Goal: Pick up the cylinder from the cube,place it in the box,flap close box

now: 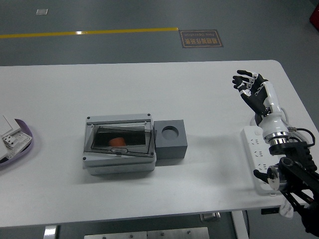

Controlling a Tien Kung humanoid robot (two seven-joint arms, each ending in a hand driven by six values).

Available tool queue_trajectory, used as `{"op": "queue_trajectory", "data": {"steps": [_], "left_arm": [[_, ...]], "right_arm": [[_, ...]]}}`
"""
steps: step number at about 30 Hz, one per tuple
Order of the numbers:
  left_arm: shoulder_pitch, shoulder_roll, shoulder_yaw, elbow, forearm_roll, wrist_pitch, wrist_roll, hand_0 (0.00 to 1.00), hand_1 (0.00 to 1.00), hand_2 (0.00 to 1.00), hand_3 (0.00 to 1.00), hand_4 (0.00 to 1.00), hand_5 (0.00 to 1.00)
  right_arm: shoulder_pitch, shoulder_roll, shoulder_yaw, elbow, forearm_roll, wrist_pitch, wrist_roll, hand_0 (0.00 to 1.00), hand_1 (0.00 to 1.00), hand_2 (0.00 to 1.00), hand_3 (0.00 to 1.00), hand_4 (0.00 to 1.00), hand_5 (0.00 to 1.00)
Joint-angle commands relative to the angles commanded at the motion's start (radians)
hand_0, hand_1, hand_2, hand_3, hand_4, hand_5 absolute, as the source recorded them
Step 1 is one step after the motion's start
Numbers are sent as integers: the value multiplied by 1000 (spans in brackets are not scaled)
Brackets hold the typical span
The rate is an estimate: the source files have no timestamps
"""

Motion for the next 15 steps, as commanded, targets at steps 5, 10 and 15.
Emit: {"op": "queue_trajectory", "data": {"steps": [5, 10, 15], "left_arm": [[-5, 1, 1, 1, -2, 0, -2, 514, 561, 561, 605, 719, 174], [-13, 4, -3, 1, 3, -1, 0, 515, 561, 562, 605, 718, 169], [-25, 8, -10, 2, 11, -2, 3, 515, 561, 562, 605, 717, 167]], "right_arm": [[1, -1, -1, 3, 0, 3, 3, 674, 641, 622, 647, 737, 371], [3, -1, -5, -1, 7, 9, 7, 673, 641, 620, 643, 739, 371], [11, -8, -21, 3, -27, 6, -4, 672, 642, 617, 644, 740, 370]]}}
